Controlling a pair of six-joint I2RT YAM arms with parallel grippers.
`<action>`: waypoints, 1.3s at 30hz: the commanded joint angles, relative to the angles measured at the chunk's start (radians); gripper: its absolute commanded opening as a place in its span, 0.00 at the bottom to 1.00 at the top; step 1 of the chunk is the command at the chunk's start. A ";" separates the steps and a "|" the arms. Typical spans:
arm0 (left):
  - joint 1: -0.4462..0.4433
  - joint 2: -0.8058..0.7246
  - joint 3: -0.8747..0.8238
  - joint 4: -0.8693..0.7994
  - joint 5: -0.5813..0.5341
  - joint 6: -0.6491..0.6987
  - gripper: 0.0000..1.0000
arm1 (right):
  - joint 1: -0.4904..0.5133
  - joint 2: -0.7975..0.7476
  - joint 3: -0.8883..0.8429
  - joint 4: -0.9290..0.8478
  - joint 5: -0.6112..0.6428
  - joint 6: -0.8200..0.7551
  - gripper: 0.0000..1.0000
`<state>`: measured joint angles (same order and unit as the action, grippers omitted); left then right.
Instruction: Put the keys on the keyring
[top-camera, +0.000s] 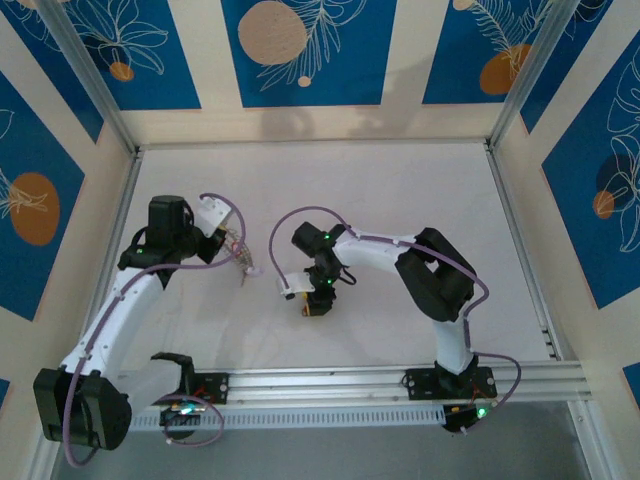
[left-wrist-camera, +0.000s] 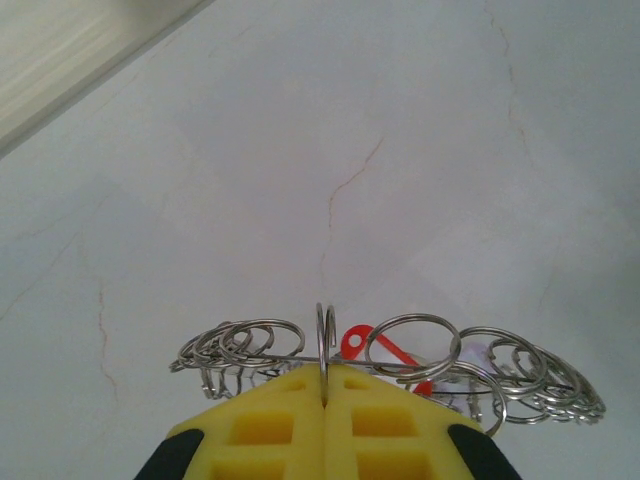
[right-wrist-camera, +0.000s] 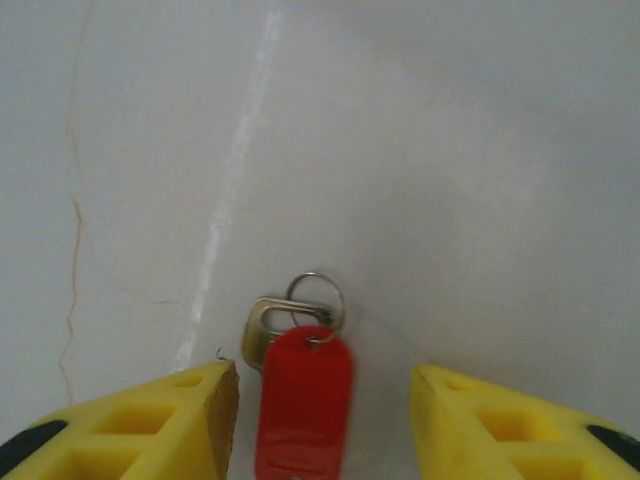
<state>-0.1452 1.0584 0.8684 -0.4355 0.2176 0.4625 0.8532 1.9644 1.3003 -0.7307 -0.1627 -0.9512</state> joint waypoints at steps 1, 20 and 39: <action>0.002 0.005 0.018 0.007 0.027 0.024 0.00 | 0.023 0.021 0.051 -0.069 -0.005 -0.032 0.46; 0.002 0.015 0.026 -0.001 0.046 0.019 0.00 | 0.057 0.061 0.093 -0.102 0.029 0.012 0.12; 0.001 0.025 0.013 0.026 0.113 -0.012 0.00 | -0.020 -0.177 -0.196 0.226 -0.042 0.168 0.07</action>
<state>-0.1455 1.0840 0.8684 -0.4458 0.2779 0.4698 0.8467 1.8233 1.1568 -0.6121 -0.1658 -0.8474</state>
